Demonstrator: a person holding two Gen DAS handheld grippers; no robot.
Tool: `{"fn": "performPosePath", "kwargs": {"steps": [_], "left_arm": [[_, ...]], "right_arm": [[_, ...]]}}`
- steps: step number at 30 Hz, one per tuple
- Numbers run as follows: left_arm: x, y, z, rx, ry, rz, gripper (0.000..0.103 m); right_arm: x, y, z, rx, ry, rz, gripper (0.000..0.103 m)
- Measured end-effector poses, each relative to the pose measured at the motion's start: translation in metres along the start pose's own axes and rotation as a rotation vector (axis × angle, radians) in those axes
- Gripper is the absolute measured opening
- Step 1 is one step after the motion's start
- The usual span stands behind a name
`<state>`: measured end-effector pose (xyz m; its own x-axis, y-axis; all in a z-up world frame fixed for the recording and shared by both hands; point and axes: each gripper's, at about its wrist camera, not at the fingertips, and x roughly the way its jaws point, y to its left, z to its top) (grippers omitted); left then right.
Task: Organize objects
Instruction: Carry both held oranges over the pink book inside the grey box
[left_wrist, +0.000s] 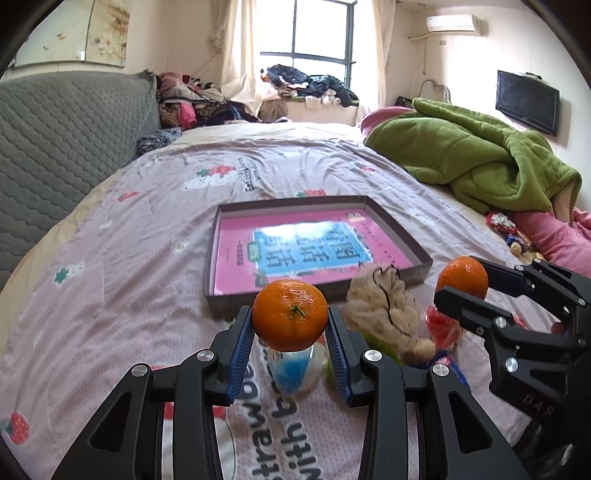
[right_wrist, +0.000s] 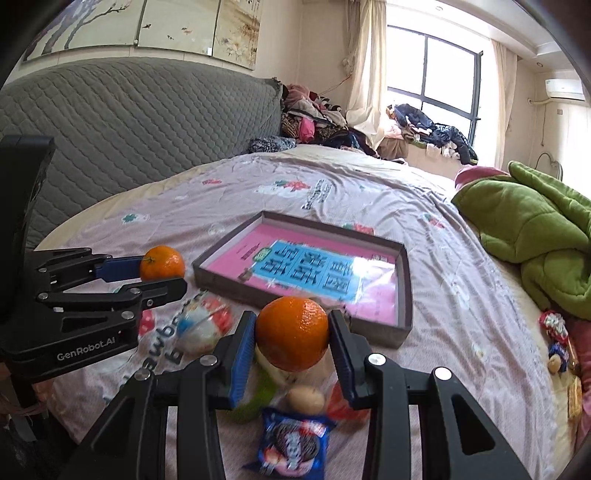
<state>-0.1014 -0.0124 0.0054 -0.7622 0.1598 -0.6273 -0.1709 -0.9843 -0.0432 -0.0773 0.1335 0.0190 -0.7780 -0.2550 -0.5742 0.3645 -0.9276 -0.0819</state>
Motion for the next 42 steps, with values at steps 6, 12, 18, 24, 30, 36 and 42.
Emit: {"fn": "performPosePath", "kwargs": {"steps": [6, 12, 18, 24, 30, 36, 42], "left_arm": [[0.013, 0.003, 0.014, 0.013, 0.006, -0.006, 0.040], [0.031, 0.005, 0.028, 0.026, 0.010, -0.012, 0.040], [0.048, 0.006, 0.038, 0.030, 0.021, -0.019, 0.040], [0.064, 0.012, 0.044, 0.025, 0.029, -0.018, 0.040], [0.079, 0.016, 0.051, 0.029, 0.044, -0.014, 0.040], [0.099, 0.024, 0.054, 0.014, 0.065, -0.006, 0.040], [0.120, 0.032, 0.054, -0.005, 0.093, 0.003, 0.040]], "right_arm": [[0.009, -0.014, 0.016, 0.006, -0.026, -0.005, 0.040], [0.020, -0.023, 0.026, 0.004, -0.026, -0.007, 0.040], [0.031, -0.030, 0.035, -0.005, -0.019, -0.009, 0.040], [0.041, -0.036, 0.044, -0.014, -0.024, -0.021, 0.040], [0.055, -0.047, 0.050, -0.002, -0.012, -0.029, 0.040], [0.074, -0.055, 0.049, 0.003, 0.015, -0.047, 0.040], [0.096, -0.065, 0.044, 0.021, 0.068, -0.048, 0.040]]}}
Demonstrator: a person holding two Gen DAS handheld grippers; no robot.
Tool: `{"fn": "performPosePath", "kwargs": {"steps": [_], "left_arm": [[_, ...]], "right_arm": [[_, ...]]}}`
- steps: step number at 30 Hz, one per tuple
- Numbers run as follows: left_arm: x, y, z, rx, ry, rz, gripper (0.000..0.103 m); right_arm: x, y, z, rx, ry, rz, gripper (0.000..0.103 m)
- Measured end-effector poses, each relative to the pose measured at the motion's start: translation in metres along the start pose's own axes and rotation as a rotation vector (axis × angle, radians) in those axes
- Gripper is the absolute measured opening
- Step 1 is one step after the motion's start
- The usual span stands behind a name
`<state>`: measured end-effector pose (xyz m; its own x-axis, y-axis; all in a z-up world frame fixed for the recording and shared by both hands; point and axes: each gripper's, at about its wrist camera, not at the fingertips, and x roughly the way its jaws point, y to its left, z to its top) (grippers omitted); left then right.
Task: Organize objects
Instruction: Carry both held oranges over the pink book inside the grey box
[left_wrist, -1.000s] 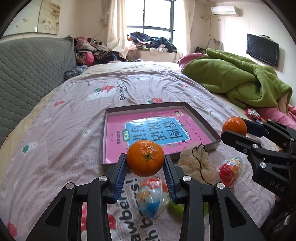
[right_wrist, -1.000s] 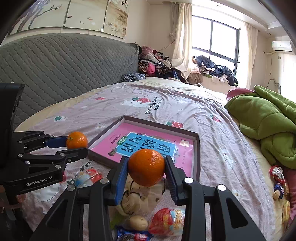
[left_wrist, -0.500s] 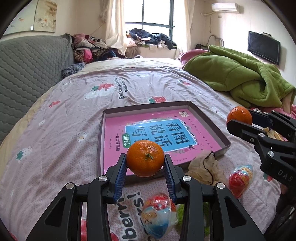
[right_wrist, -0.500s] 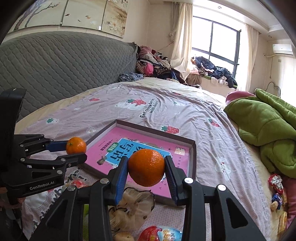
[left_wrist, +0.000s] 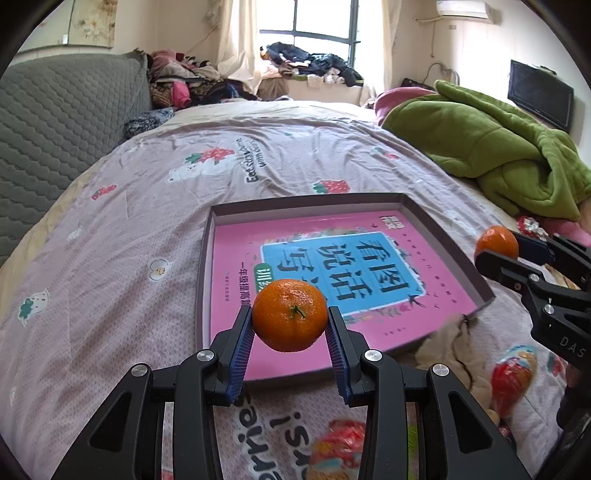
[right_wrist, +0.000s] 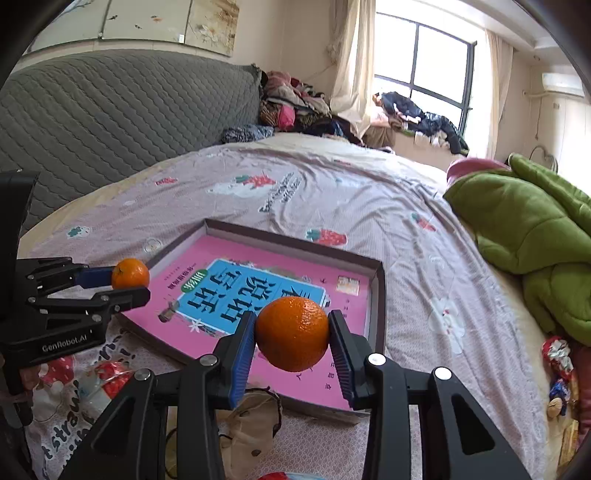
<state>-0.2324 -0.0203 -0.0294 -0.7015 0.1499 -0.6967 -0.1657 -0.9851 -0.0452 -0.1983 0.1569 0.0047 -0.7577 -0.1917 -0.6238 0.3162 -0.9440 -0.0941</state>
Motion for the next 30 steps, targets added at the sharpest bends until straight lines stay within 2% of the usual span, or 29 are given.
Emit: {"fn": "performPosePath", "kwargs": {"steps": [9, 15, 30], "left_arm": [[0.022, 0.009, 0.002, -0.008, 0.031, 0.022, 0.040], [0.037, 0.019, -0.003, -0.036, 0.073, 0.026, 0.040], [0.052, 0.013, -0.013, -0.007, 0.135, 0.017, 0.040]], "right_arm": [[0.027, -0.008, -0.005, 0.013, 0.061, 0.005, 0.040], [0.047, -0.018, -0.013, 0.070, 0.124, 0.021, 0.040], [0.064, -0.028, -0.025, 0.106, 0.228, -0.013, 0.040]]}}
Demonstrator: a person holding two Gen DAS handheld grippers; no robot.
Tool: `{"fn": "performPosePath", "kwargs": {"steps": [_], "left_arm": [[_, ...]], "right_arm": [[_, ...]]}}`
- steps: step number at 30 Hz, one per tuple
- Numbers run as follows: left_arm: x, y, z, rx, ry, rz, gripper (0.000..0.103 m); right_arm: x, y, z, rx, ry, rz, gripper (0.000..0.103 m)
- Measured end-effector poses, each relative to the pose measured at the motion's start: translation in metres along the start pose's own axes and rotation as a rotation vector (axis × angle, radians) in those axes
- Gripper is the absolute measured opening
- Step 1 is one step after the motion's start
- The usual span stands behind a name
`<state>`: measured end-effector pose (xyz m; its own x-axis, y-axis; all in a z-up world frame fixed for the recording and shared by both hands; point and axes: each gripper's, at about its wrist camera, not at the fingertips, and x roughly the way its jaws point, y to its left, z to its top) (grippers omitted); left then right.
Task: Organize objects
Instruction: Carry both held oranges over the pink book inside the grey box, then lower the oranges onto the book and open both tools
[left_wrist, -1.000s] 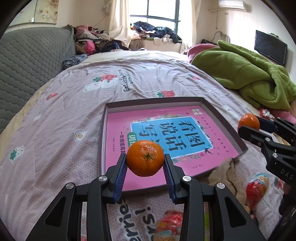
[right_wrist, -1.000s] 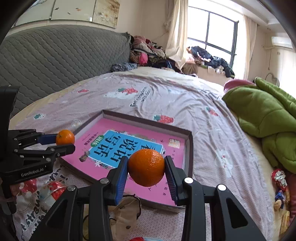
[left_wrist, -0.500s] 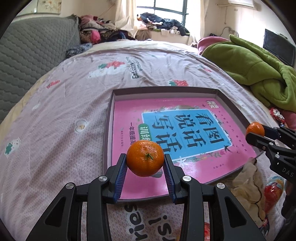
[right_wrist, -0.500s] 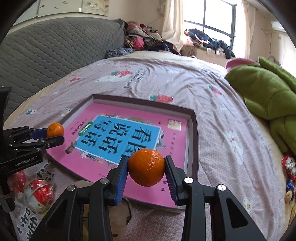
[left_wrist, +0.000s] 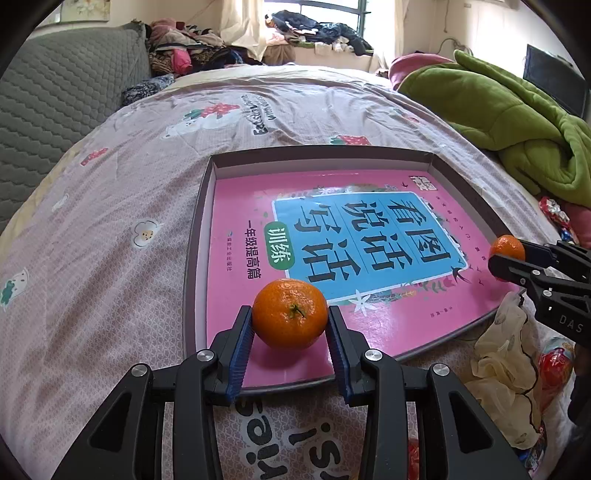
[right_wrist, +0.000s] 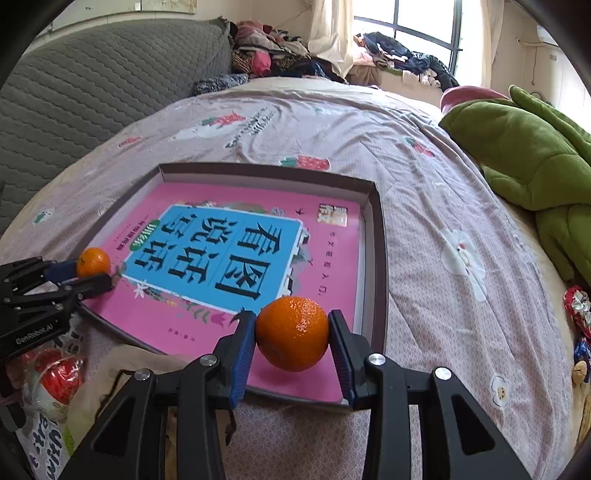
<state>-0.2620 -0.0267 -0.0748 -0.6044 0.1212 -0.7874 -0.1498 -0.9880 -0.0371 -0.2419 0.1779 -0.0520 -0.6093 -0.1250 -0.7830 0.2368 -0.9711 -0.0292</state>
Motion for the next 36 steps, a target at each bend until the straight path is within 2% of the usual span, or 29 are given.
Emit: {"fn": "performPosePath", "kwargs": {"steps": [6, 16, 36], "left_arm": [[0.000, 0.000, 0.000, -0.005, 0.005, -0.001, 0.040], [-0.001, 0.002, 0.000, -0.015, 0.020, -0.012, 0.041], [-0.020, 0.000, 0.006, -0.012, -0.032, -0.002, 0.041]], "right_arm": [[0.006, -0.002, -0.002, 0.007, 0.048, 0.006, 0.040], [0.007, -0.002, -0.002, 0.014, 0.077, 0.006, 0.041], [0.003, -0.008, 0.000, 0.048, 0.078, -0.007, 0.045]]}}
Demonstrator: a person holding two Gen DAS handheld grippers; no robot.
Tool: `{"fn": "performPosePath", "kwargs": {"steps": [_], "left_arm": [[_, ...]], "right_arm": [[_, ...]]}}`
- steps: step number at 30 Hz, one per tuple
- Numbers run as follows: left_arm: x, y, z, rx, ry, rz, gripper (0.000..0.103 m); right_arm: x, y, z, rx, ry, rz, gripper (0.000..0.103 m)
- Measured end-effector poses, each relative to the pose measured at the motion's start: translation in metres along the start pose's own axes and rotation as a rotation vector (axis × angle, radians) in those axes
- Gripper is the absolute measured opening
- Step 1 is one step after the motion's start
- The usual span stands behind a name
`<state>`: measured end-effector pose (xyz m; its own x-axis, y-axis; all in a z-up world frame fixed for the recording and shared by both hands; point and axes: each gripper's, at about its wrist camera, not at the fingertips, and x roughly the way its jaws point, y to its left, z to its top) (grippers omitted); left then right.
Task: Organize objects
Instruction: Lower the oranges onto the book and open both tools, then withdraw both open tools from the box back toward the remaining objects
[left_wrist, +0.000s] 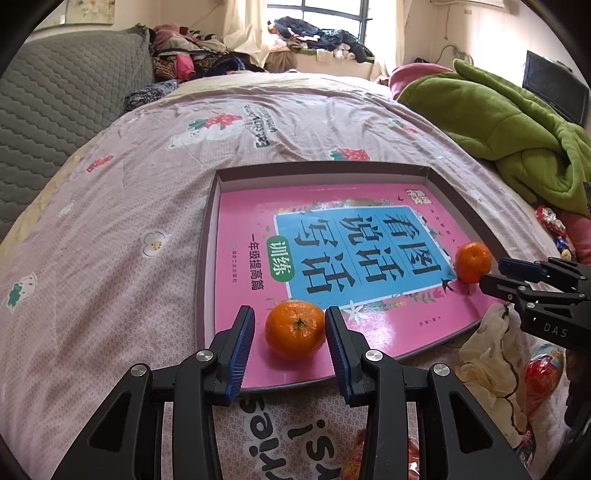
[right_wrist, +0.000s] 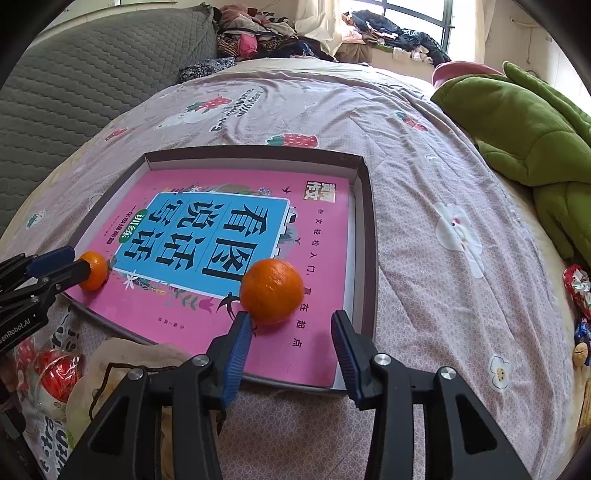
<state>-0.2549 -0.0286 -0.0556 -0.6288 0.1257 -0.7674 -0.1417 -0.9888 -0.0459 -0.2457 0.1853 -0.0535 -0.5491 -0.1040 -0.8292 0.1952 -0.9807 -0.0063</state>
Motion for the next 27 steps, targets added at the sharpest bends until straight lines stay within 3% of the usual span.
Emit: {"fn": "performPosePath", "kwargs": {"steps": [11, 18, 21, 27], "left_arm": [[-0.037, -0.009, 0.007, 0.010, -0.073, -0.014, 0.048], [-0.059, -0.014, 0.006, 0.009, -0.105, -0.007, 0.048], [-0.070, -0.014, 0.005, 0.001, -0.120, 0.001, 0.059], [-0.090, -0.019, 0.002, 0.000, -0.149, 0.024, 0.060]], "right_arm": [[-0.032, 0.008, 0.008, -0.023, -0.096, -0.001, 0.045], [-0.055, 0.018, 0.010, -0.043, -0.153, 0.016, 0.050], [-0.066, 0.020, 0.009, -0.048, -0.176, 0.020, 0.050], [-0.089, 0.023, 0.007, -0.049, -0.229, 0.033, 0.051]]}}
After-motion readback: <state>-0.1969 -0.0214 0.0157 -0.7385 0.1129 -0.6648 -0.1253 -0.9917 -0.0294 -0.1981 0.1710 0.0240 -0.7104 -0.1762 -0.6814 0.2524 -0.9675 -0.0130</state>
